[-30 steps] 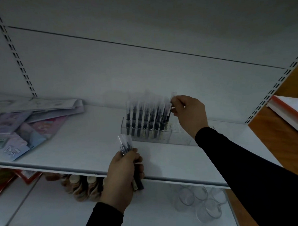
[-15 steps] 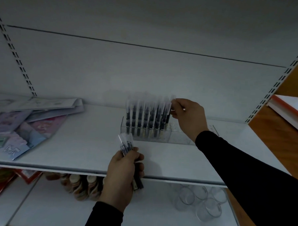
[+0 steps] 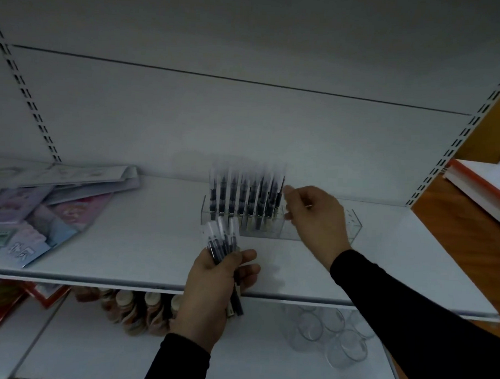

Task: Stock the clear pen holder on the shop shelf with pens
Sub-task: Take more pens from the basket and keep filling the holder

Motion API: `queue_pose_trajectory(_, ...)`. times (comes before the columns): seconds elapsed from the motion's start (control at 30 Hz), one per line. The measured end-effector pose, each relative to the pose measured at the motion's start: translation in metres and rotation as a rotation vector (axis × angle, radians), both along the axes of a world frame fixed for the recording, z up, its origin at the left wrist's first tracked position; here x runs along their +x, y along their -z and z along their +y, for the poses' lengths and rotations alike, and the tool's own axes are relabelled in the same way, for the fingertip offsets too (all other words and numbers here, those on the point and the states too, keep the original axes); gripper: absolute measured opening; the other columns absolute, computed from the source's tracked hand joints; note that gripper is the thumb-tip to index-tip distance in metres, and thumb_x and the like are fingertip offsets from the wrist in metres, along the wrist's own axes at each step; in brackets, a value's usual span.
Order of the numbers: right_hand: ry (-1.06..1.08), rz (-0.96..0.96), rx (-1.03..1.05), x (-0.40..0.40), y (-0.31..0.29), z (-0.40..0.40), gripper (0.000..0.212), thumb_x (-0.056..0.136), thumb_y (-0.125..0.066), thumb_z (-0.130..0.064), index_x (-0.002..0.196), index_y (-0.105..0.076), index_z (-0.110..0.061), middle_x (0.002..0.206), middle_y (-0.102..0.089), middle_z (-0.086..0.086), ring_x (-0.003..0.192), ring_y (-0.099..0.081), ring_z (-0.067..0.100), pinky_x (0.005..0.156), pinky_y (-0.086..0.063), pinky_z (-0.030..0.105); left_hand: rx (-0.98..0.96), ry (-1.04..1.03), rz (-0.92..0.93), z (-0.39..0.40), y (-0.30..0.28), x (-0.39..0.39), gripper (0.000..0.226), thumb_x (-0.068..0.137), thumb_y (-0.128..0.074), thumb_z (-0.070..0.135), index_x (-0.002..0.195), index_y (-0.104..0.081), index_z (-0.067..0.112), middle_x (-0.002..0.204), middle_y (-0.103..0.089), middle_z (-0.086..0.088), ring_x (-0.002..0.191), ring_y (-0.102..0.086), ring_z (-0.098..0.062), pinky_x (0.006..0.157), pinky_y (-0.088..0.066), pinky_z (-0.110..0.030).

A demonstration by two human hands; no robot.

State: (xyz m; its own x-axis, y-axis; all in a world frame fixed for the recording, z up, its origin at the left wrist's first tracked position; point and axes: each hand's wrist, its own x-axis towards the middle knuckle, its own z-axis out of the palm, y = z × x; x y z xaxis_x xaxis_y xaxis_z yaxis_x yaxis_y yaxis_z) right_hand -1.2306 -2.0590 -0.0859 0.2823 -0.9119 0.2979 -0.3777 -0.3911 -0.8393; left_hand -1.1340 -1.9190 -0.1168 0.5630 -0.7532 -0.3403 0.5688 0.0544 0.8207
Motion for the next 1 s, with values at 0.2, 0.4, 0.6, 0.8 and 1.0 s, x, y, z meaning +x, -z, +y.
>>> queue_pose_trajectory(0.2, -0.306, 0.065, 0.25, 0.003, 0.014, 0.038, 0.032, 0.088, -0.064, -0.044, 0.073, -0.073, -0.017, 0.071, -0.071, 0.002, 0.067, -0.065, 0.007, 0.07, -0.055, 0.029, -0.04, -0.016, 0.032, -0.001, -0.004, -0.007, 0.012, 0.093, -0.054, 0.002, 0.097, -0.065, 0.001, 0.079, -0.073, -0.015, 0.065, -0.069, -0.021, 0.057, -0.057, -0.026)
queue_pose_trajectory(0.4, -0.37, -0.01, 0.325, 0.005, 0.018, 0.048, 0.014, 0.087, -0.07, -0.027, 0.075, -0.076, -0.022, 0.073, -0.073, -0.007, 0.067, -0.065, 0.0, 0.066, -0.05, 0.015, -0.014, 0.024, -0.079, 0.0, -0.003, -0.009, 0.016, 0.095, -0.053, 0.005, 0.097, -0.069, 0.006, 0.08, -0.075, -0.012, 0.071, -0.07, -0.021, 0.06, -0.055, -0.028)
queue_pose_trajectory(0.6, -0.286, -0.124, 0.337, 0.001, 0.012, 0.038, 0.015, 0.089, -0.068, -0.022, 0.075, -0.074, -0.021, 0.072, -0.071, -0.005, 0.069, -0.064, 0.007, 0.069, -0.056, 0.021, 0.064, -0.009, -0.085, -0.003, 0.003, -0.006, 0.012, 0.092, -0.059, 0.01, 0.093, -0.069, 0.004, 0.086, -0.075, -0.014, 0.078, -0.071, -0.026, 0.071, -0.056, -0.034)
queue_pose_trajectory(0.8, -0.19, -0.412, 0.334, -0.009, -0.017, 0.015, 0.014, 0.091, -0.063, -0.013, 0.081, -0.072, -0.016, 0.069, -0.074, 0.001, 0.066, -0.07, 0.014, 0.064, -0.056, 0.021, 0.049, -0.064, -0.026, -0.002, 0.004, -0.002, 0.01, 0.096, -0.052, 0.01, 0.097, -0.06, 0.005, 0.095, -0.073, -0.012, 0.086, -0.069, -0.028, 0.069, -0.053, -0.033)
queue_pose_trajectory(1.0, -0.042, -0.4, 0.064, -0.014, -0.034, -0.011, 0.01, 0.093, -0.063, -0.018, 0.094, -0.071, -0.012, 0.086, -0.074, 0.005, 0.076, -0.073, 0.015, 0.075, -0.059, 0.025, 0.054, -0.099, -0.042, 0.0, 0.0, -0.001, 0.008, 0.097, -0.051, 0.013, 0.095, -0.058, 0.011, 0.095, -0.071, -0.009, 0.079, -0.068, -0.027, 0.066, -0.052, -0.032)
